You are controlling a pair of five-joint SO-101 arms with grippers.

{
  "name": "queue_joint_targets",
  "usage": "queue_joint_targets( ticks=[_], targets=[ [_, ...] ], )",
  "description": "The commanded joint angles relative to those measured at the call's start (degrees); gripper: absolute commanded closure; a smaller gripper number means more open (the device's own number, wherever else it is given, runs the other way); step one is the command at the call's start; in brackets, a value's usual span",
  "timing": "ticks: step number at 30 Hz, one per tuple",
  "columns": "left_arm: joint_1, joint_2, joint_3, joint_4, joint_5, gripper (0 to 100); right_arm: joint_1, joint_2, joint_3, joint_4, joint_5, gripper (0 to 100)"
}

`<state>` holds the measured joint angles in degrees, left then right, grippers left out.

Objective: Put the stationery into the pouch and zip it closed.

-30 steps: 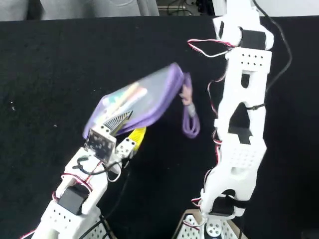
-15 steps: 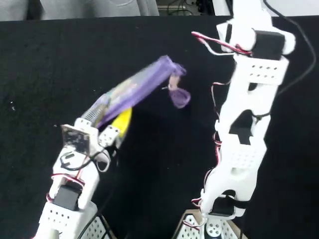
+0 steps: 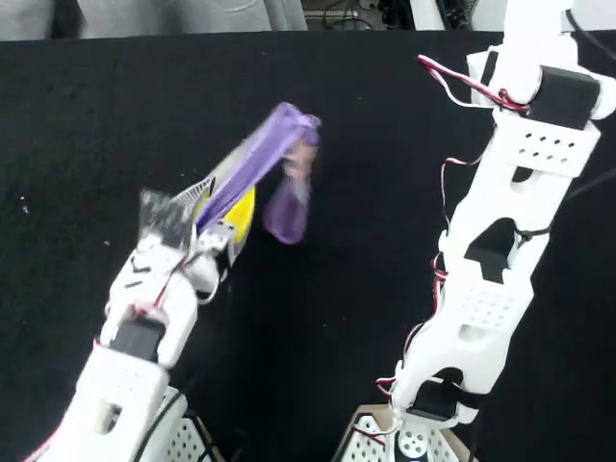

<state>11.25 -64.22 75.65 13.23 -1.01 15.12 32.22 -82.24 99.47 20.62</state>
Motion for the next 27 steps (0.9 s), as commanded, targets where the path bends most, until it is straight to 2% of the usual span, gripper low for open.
queue_joint_targets(
  ticks=[1,4,8,16,27],
  targets=[
    [0.5,16.0,-13.0,4.8,-0.2,80,1.0,-1.3,-2.2,1.8,0.2,75.0],
    [0.4,21.6,-19.2,8.1,1.6,80,1.0,-1.2,-2.2,1.8,0.2,75.0],
    [0.4,21.7,-23.3,10.2,5.5,80,1.0,-0.7,-1.9,1.8,0.2,75.0],
    [-0.8,19.3,-29.6,14.7,5.5,80,1.0,6.2,-2.0,1.7,0.2,75.0],
    [2.2,19.9,-48.8,30.3,5.5,80,0.8,8.3,-5.0,1.3,0.2,75.0]
  ],
)
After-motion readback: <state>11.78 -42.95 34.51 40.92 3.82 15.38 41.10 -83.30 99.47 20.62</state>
